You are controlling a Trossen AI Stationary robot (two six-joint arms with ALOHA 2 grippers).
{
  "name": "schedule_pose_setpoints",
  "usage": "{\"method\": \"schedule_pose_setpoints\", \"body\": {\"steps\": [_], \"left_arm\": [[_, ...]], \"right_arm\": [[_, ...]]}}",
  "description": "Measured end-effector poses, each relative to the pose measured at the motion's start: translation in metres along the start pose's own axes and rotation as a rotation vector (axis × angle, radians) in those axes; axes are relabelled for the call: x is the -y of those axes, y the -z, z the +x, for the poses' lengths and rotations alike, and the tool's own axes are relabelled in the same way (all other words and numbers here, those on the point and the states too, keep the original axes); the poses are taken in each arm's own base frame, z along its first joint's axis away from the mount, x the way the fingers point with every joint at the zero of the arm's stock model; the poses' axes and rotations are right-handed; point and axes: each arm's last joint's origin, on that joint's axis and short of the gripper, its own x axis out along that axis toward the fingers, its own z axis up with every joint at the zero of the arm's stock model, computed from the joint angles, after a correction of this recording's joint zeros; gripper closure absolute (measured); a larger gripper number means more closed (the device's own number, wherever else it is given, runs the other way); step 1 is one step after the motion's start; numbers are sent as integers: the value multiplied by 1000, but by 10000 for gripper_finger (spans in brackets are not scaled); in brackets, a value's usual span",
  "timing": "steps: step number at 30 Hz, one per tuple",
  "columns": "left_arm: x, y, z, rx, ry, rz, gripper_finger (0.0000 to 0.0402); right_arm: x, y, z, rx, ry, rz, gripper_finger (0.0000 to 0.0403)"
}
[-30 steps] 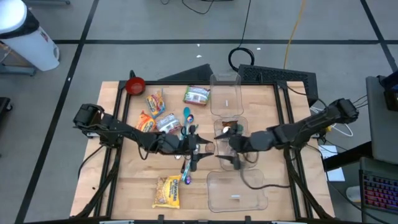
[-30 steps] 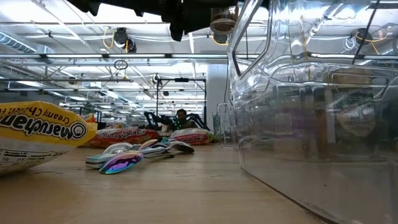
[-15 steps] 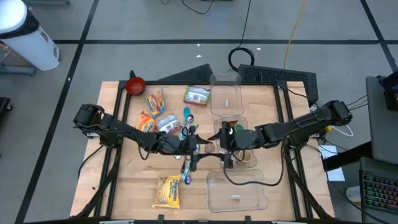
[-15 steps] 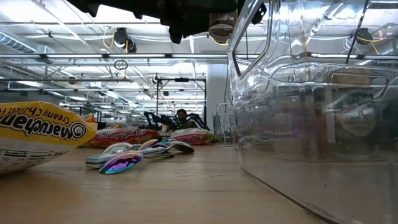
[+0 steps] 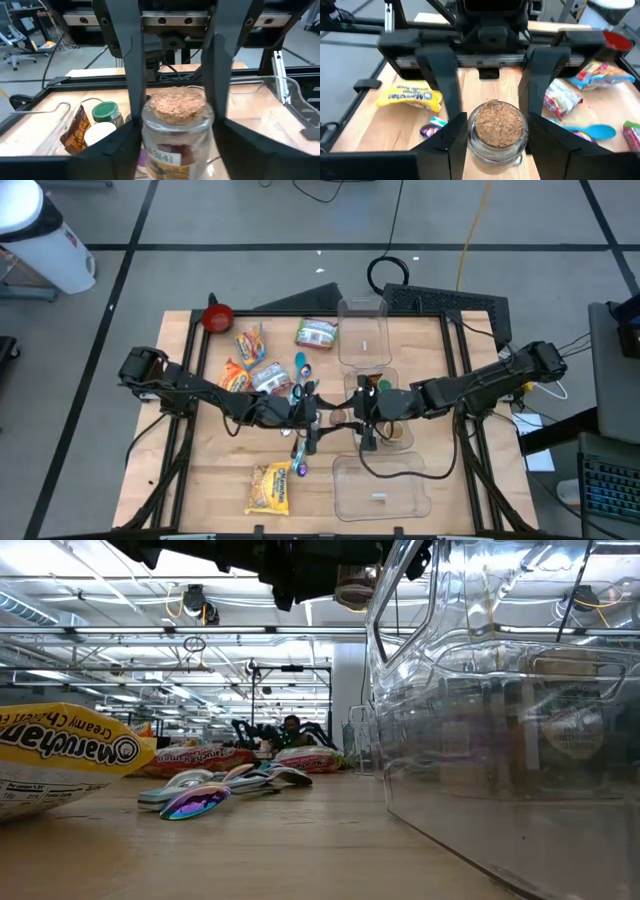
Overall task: Pick & Place Food Item
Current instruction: Put the yellow seasoning bottle into the middle transparent bin
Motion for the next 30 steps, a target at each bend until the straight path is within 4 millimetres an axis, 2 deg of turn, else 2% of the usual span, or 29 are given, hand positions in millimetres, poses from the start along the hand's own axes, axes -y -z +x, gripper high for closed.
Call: {"method": "schedule_pose_setpoints", "body": {"steps": [3, 6, 9, 13, 19, 23, 30], "left_arm": [[0, -3, -3, -3, 5, -21, 113], [-2, -14, -10, 19, 5, -42, 79], [-5, -21, -20, -20, 12, -31, 57], [-7, -27, -32, -68, 16, -17, 40], [-4, -23, -32, -90, 24, 9, 39], [-4, -21, -30, -100, 21, 13, 41], [-7, -22, -30, -96, 10, -8, 36]], "right_arm": [[1, 0, -3, -4, 1, -15, 242], [3, -4, -12, 10, 0, -13, 242], [5, -7, -26, 16, -2, 2, 242], [5, -2, -41, -22, -7, 39, 242], [1, 38, -45, -104, -18, 98, 242], [-1, 66, -39, -113, -26, 140, 242], [0, 93, -34, -147, -10, 176, 242]]}}
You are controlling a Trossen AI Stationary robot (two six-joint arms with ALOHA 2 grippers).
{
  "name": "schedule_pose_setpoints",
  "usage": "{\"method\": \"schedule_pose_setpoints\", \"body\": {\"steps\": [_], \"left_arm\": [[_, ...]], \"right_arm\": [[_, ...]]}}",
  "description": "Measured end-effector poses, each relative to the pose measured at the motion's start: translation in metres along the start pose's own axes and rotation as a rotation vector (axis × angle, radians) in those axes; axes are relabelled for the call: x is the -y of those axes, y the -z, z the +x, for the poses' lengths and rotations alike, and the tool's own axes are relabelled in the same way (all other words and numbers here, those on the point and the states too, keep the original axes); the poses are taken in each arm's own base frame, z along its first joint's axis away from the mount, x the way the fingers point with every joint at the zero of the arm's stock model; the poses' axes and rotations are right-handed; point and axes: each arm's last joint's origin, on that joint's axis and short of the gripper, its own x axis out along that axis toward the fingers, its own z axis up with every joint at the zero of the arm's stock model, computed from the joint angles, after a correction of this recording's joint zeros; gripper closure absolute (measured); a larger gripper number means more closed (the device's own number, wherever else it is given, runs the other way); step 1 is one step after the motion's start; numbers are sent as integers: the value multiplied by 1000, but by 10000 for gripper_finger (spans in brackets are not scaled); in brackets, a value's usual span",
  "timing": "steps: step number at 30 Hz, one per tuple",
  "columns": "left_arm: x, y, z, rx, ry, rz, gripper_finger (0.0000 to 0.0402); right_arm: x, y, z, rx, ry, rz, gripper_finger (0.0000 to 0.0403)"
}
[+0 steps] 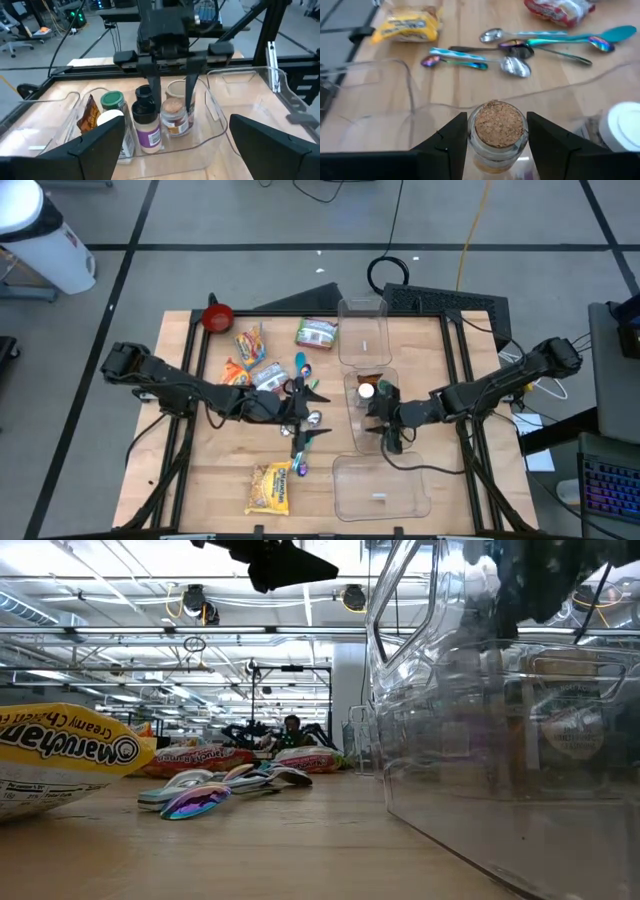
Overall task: Pick & Place Food Item
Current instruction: Put the yellow seasoning bottle into the middle transparent bin
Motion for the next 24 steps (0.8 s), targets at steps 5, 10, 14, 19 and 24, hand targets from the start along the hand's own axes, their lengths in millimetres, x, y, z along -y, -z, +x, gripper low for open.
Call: {"method": "schedule_pose_setpoints", "body": {"steps": [5, 10, 14, 19, 24], "left_arm": [[-1, 5, 5, -19, -8, -48, 42], [-3, 5, 6, -18, -19, -66, 40], [-4, 5, 6, -17, -20, -95, 37], [-4, 6, 6, -21, -20, -93, 41], [-4, 6, 6, -23, -20, -92, 36]], "right_arm": [[1, 1, 0, -1, 12, -1, 242], [1, 1, 0, -1, 12, 27, 242], [-2, 7, 7, -38, 17, 27, 242], [-9, 17, 19, -96, 17, -3, 242], [-11, 18, 26, -85, 10, -18, 242]]}}
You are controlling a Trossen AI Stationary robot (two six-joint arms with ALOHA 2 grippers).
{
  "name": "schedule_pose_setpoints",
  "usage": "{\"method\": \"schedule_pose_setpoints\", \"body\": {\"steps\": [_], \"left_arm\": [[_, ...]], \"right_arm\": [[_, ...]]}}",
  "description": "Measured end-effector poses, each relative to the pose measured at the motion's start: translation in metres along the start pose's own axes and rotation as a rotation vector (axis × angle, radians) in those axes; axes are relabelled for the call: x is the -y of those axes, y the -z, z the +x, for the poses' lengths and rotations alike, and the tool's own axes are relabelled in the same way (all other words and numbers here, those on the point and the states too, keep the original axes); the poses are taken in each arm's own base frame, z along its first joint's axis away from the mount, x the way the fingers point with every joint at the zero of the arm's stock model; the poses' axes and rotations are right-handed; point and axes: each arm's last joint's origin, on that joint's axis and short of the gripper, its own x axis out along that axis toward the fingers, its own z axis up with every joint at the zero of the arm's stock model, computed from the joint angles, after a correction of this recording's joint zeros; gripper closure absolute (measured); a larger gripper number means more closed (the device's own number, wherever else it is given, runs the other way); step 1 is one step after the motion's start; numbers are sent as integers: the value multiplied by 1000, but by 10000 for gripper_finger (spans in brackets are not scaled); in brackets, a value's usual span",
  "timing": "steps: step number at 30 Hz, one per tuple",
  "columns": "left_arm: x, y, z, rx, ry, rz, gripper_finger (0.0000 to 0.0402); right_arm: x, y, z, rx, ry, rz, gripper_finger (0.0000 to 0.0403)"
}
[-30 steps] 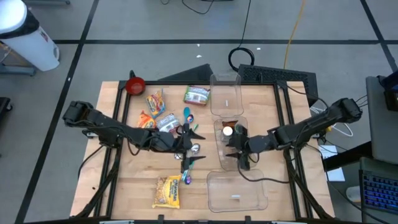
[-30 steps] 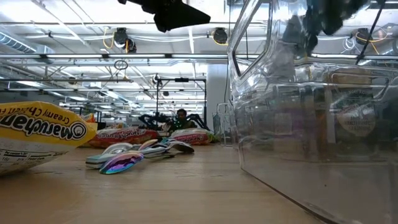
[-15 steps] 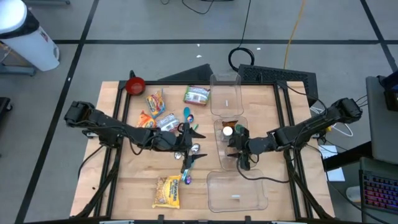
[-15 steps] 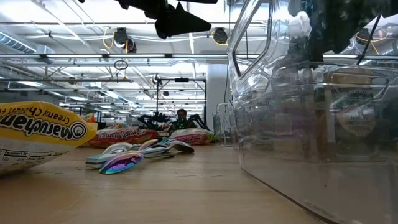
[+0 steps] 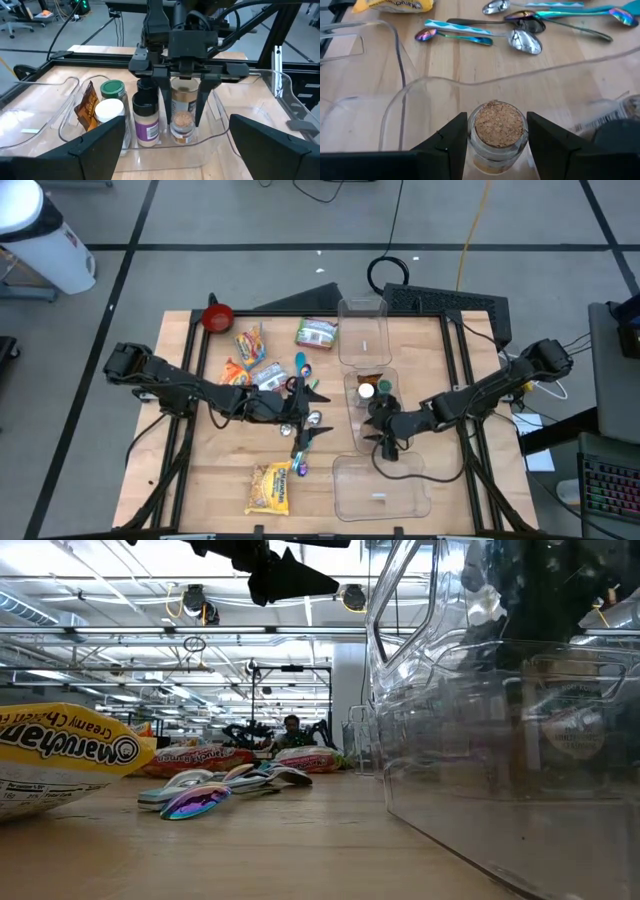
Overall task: Pick & Place Food Item
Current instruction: Put the yellow seasoning bottle into the middle transparent bin, then put the yellow noodle pack into the top transparent bin
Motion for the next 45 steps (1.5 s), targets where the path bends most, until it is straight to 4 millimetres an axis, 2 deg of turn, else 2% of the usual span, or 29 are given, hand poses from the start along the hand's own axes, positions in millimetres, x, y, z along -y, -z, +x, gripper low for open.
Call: {"method": "schedule_pose_setpoints", "body": {"steps": [7, 12, 18, 30, 32, 36, 38, 45], "left_arm": [[0, 0, 0, -1, 0, 1, 45], [0, 0, 0, -1, 0, 0, 41], [0, 2, 0, -15, -2, -20, 41], [-8, 33, 34, -57, -42, -34, 36], [-11, 34, 37, -51, -44, -48, 36], [-13, 34, 38, -53, -50, -53, 36], [-13, 34, 38, -53, -50, -53, 36], [-13, 34, 38, -52, -49, -53, 36]], "right_arm": [[-2, 0, 0, 1, -9, -40, 242], [-4, 0, -1, 6, -18, -145, 242], [-3, 0, 0, 7, -15, -148, 242], [-2, 3, 0, -17, -9, -124, 242], [-2, 5, 1, -14, -11, -123, 228], [0, 12, 2, -29, -5, -124, 170], [1, 14, 2, -28, -3, -123, 154], [2, 15, 2, -19, -6, -122, 156]]}}
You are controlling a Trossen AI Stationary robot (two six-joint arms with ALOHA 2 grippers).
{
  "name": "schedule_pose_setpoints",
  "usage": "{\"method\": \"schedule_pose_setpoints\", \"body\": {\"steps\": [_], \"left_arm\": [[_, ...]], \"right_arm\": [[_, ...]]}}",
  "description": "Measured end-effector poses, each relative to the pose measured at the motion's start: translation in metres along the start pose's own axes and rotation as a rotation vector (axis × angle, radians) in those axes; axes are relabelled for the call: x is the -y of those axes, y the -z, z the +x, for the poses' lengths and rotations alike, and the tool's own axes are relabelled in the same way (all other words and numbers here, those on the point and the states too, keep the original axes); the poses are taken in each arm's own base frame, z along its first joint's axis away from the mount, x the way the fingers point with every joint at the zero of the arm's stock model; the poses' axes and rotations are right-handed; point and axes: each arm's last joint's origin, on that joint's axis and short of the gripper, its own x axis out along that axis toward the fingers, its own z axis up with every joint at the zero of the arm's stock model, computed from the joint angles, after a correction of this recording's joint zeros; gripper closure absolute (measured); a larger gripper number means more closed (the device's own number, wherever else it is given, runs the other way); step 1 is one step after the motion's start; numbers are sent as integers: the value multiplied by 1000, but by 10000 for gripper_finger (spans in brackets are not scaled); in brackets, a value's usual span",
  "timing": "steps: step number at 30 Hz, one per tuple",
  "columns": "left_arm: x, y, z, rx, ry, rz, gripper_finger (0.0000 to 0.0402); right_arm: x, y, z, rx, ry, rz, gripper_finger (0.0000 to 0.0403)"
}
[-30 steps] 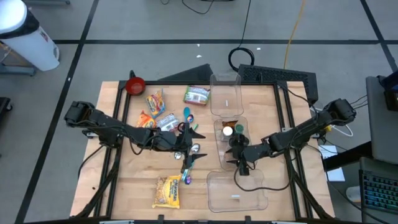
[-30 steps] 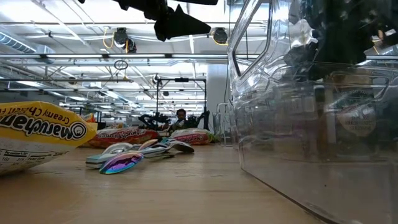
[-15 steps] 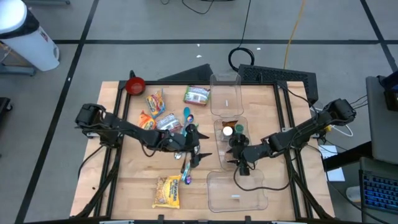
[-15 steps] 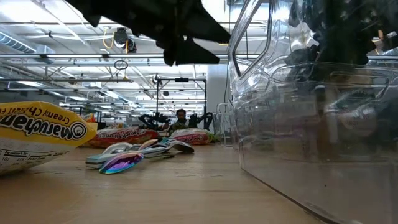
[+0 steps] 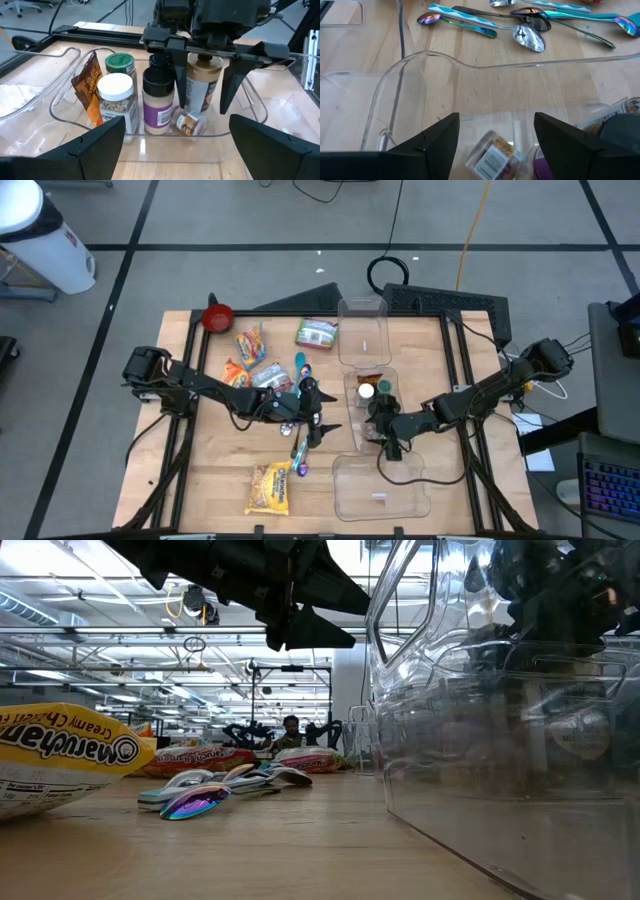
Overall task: Pick & Place Food Item
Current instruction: Put the yellow noodle pack into the top transparent bin
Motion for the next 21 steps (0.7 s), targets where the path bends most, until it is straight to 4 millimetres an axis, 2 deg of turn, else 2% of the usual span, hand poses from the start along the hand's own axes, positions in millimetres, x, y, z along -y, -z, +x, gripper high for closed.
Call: {"method": "schedule_pose_setpoints", "body": {"steps": [5, 8, 13, 17, 21], "left_arm": [[0, -1, 0, 2, 0, 6, 36], [-1, -8, -7, 10, 2, 4, 36], [-2, -24, -31, -9, 5, 11, 36], [1, -41, -53, 73, 33, 37, 36], [-3, -33, -71, 98, -13, 47, 36]], "right_arm": [[-1, -5, -3, 39, -25, 2, 164], [-2, -13, -11, 83, -55, -9, 164], [0, -30, -30, 181, -72, -25, 163], [3, -38, -52, 274, -81, -54, 165], [8, -45, -76, 372, -91, -63, 165]]}}
